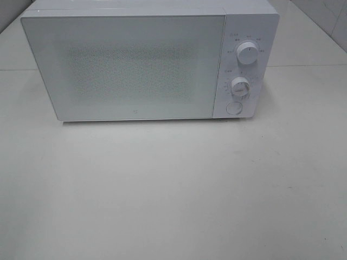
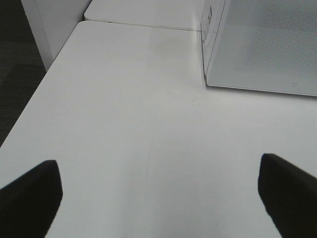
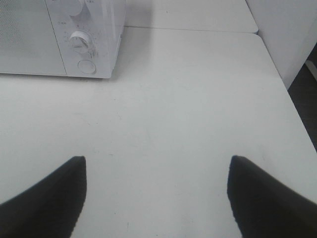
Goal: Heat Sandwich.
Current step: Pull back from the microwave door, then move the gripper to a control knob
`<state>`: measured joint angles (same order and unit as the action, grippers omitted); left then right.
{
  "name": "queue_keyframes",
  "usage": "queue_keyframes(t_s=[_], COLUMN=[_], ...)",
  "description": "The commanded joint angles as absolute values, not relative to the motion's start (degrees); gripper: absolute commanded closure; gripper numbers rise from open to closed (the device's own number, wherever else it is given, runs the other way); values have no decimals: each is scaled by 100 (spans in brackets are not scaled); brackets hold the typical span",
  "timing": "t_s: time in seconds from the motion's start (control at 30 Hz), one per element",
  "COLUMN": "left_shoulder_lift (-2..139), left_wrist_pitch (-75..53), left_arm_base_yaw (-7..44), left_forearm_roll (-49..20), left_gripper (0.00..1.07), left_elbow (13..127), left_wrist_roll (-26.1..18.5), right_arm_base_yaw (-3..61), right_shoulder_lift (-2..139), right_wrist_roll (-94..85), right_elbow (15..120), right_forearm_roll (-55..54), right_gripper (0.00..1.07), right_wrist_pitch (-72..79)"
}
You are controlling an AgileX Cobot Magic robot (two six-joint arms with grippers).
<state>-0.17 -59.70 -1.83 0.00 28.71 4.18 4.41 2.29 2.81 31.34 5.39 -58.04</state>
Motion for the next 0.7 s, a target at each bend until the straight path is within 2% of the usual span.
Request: queue_keyframes(t_s=[0.03, 0.7], left_shoulder_lift=[-172, -172], left_wrist_pitch=[-5924, -5924], left_arm_base_yaw=[-201, -201], left_forearm_roll=[-86, -86], left_gripper=[3, 3], left_elbow=[2859, 2859], left_wrist_roll=[424, 424], right_arm_base_yaw=[395, 395], right_shoulder_lift=[504, 2275], right_wrist_roll=[309, 309], right_elbow=[3180, 3157], right_forearm_roll=[464, 395], right_gripper=[31, 31], right_wrist_pitch=[-5563, -3684])
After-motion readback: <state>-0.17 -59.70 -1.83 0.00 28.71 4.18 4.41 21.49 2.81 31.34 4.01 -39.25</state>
